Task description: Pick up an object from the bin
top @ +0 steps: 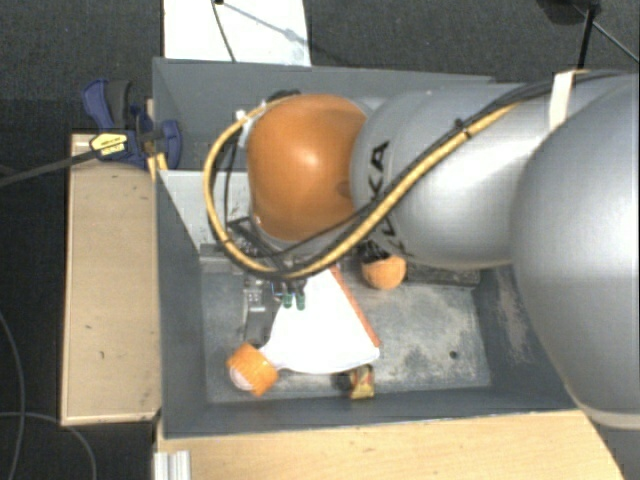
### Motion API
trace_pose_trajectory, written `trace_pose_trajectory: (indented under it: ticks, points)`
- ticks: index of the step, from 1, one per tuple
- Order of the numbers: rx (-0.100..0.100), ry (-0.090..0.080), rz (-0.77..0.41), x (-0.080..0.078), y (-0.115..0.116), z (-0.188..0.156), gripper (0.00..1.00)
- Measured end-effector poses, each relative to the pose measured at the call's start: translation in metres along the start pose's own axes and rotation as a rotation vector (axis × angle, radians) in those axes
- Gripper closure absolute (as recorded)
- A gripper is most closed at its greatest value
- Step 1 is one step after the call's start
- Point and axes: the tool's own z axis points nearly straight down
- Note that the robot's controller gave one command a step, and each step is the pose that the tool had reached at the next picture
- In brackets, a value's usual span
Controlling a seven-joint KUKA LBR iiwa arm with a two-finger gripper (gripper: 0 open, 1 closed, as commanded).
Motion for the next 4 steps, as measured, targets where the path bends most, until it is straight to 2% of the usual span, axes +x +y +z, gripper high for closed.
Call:
trace_pose_trajectory:
  ticks: [1,2,3,4]
  points:
    - [0.0,-0.001,0.001,0.0,-0.001,-0.002,0.0]
    - [-0.001,-0.004,0.113,-0.012,0.0,-0.02,0.0]
    - [-0.002,-0.01,0.078,0.012,-0.013,0.019,0.0]
    - [-0.001,-0.007,-0.178,0.029,-0.041,0.057,0.0]
